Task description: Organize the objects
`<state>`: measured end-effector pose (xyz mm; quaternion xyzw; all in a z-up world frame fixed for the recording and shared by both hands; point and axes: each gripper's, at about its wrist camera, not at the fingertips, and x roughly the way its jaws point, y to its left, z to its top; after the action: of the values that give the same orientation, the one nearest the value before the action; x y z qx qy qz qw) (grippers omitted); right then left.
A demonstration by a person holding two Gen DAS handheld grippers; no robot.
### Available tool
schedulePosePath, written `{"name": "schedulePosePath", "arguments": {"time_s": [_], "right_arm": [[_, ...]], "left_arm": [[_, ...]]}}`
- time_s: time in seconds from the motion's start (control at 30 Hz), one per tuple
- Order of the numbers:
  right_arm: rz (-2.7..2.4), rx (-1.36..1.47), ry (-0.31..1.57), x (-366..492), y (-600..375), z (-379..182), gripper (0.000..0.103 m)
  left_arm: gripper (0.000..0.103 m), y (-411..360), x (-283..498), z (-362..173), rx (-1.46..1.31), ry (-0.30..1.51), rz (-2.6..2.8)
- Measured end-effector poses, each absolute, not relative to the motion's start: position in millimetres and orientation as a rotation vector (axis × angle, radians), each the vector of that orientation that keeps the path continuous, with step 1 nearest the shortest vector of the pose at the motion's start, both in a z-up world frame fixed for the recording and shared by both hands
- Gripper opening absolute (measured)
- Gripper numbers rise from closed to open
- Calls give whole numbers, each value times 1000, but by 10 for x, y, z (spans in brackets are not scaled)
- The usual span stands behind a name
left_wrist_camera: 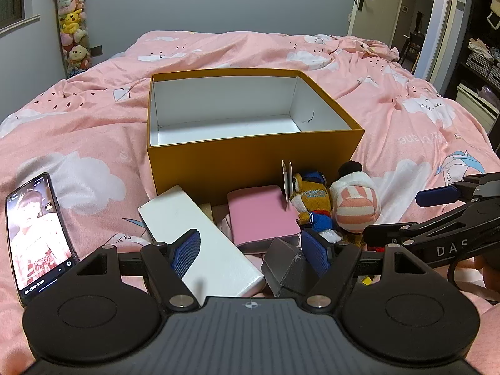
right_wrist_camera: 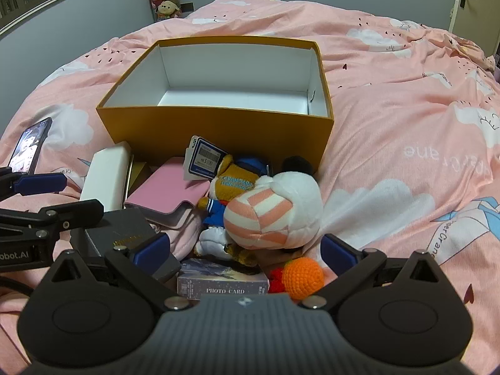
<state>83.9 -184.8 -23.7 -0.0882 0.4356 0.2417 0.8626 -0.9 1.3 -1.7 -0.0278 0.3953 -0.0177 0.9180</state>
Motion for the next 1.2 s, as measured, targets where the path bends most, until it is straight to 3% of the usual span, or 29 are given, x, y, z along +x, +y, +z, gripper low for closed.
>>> {"name": "schedulePosePath", "arguments": {"time_s": [0.57, 0.63, 0.7, 0.8, 1.0, 1.2], "right_arm": [[529, -180, 925, 879, -1827, -229, 102], [550, -174, 926, 907, -1815, -218, 98], [580, -171, 931, 946, -1785, -203, 85], [624, -178, 938, 1015, -1713, -184, 77], [719, -221, 944, 1145, -1473, -195, 70], [783, -264, 944, 1259, -1301, -239, 70]], "left_arm": [[85, 166, 18, 27, -110, 816, -3], [84, 258, 53, 39, -145, 829, 16], [84, 389, 115, 48, -197, 858, 44], [83, 549, 251, 21, -266, 932, 93], [83, 699, 539, -164, -358, 1065, 173], [83, 640, 754, -356, -367, 1143, 250]]}}
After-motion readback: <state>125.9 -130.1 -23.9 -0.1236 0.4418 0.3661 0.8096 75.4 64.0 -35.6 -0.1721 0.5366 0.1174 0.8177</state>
